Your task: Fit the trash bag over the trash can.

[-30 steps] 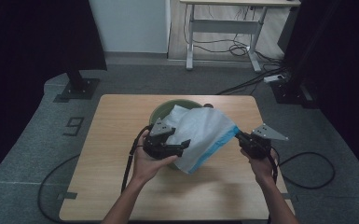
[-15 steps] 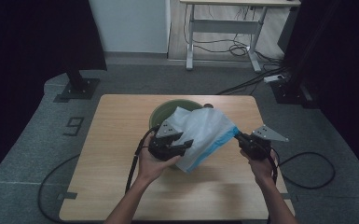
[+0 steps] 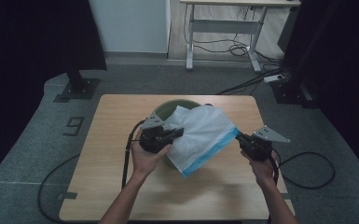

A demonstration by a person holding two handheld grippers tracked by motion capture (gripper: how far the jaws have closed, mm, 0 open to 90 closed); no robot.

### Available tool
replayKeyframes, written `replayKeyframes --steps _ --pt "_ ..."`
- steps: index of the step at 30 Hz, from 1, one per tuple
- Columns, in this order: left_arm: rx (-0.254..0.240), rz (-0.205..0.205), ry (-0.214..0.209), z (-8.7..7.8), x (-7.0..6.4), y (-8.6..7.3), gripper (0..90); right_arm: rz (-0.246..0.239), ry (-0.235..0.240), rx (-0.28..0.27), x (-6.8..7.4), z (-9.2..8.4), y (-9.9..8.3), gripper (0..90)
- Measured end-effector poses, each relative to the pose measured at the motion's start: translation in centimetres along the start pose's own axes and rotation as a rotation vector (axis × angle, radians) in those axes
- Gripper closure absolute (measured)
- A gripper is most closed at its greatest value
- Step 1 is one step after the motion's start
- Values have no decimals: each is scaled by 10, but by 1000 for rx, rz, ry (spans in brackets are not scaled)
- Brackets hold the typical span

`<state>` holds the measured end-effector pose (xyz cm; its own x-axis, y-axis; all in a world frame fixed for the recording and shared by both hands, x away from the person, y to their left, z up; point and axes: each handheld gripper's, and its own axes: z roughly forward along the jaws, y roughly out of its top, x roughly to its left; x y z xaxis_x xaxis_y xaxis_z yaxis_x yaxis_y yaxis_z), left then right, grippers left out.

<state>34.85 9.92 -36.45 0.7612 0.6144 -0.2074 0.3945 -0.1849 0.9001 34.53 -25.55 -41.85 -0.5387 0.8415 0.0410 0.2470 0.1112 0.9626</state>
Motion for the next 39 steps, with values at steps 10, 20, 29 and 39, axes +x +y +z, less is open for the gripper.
replayKeyframes --steps 10,20,29,39 --pt "-64 -53 24 -21 22 5 896 -65 68 -32 8 -3 1 827" --pt "-91 -124 23 -28 42 6 896 -76 109 -31 9 -3 2 876" --pt "-98 -164 35 -31 52 4 896 -65 95 -23 5 -5 2 880" --pt "-96 -188 35 -32 57 1 895 -70 113 -19 13 -15 -5 785"
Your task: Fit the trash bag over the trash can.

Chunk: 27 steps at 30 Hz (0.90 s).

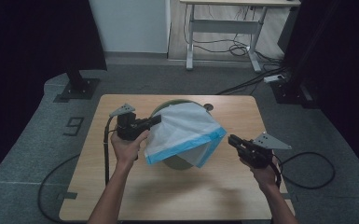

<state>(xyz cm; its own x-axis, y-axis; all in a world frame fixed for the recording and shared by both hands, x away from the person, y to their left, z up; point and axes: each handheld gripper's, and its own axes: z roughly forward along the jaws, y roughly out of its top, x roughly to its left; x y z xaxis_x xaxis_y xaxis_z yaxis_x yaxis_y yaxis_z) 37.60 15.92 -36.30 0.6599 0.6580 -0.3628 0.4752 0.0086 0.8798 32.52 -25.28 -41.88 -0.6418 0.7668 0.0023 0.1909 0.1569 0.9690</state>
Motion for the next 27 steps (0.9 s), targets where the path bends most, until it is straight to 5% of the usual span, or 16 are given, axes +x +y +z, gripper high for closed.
replayKeyframes --steps 5,13,21,27 --pt "5 -13 -3 -1 3 2 895 -43 -20 -1 8 4 -2 609" --pt "17 -20 -11 -4 8 5 895 -10 -59 -8 -1 25 0 540" --pt "29 -8 -31 2 4 6 890 -62 28 -81 7 26 19 692" --pt "48 19 -57 10 -3 5 821 -95 18 -78 15 21 29 882"
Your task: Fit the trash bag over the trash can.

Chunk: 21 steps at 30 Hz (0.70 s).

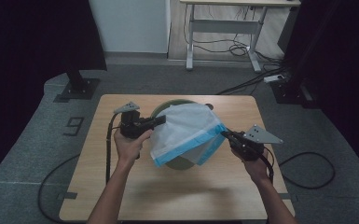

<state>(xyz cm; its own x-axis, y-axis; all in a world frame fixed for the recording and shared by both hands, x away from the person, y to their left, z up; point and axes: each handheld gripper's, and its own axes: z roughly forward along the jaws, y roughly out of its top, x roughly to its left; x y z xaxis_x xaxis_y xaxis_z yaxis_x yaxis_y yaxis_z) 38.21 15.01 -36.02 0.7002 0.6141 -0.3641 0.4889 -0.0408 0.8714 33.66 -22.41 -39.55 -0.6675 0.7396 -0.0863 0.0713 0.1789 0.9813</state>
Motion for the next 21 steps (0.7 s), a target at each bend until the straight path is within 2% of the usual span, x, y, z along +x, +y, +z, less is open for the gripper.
replayKeyframes --steps 1,3,6,8,10,13,17,21 --pt "1 6 -2 1 -1 0 790 8 -11 5 -1 0 0 883" --pt "6 38 3 0 -4 0 667 23 -36 22 -4 -1 0 884" --pt "-15 83 36 -6 -11 -1 489 43 -67 48 -10 -2 -1 885" --pt "-26 95 45 -11 -15 0 424 48 -83 62 -11 -1 -2 885" --pt "-29 128 76 -17 -21 0 367 53 -98 81 -13 -1 -3 885" --pt "-44 150 118 -25 -28 0 328 62 -107 103 -14 1 -5 885" --pt "-44 178 99 -30 -40 0 327 72 -111 119 -15 2 -7 885" --pt "-6 232 99 -22 -59 -2 330 73 -111 124 -13 4 -6 885"
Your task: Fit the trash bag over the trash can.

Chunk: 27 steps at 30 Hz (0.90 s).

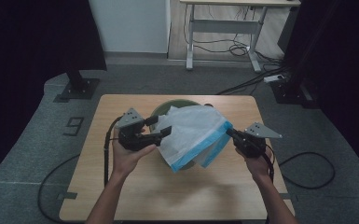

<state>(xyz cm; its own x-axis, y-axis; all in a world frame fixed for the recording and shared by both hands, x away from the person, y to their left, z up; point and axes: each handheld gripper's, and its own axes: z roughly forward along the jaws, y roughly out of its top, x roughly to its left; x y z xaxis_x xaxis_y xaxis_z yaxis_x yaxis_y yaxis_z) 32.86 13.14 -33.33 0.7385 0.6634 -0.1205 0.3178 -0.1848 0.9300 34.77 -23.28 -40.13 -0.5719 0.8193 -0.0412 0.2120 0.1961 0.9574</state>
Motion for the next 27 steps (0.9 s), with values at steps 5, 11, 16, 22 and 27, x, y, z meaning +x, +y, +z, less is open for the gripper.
replayKeyframes --steps 5,11,16,22,27 --pt "63 16 -14 18 -12 -2 326 -1 4 -3 2 -1 1 885" --pt "135 17 -10 42 -16 -10 309 -4 11 -11 4 -3 1 884" --pt "190 15 -16 57 -18 -16 297 -4 15 -14 5 -4 1 884" --pt "213 29 -19 67 -21 -22 315 -4 17 -17 6 -5 0 884" --pt "212 64 -9 68 -24 -22 527 -10 23 -20 8 -5 1 884"
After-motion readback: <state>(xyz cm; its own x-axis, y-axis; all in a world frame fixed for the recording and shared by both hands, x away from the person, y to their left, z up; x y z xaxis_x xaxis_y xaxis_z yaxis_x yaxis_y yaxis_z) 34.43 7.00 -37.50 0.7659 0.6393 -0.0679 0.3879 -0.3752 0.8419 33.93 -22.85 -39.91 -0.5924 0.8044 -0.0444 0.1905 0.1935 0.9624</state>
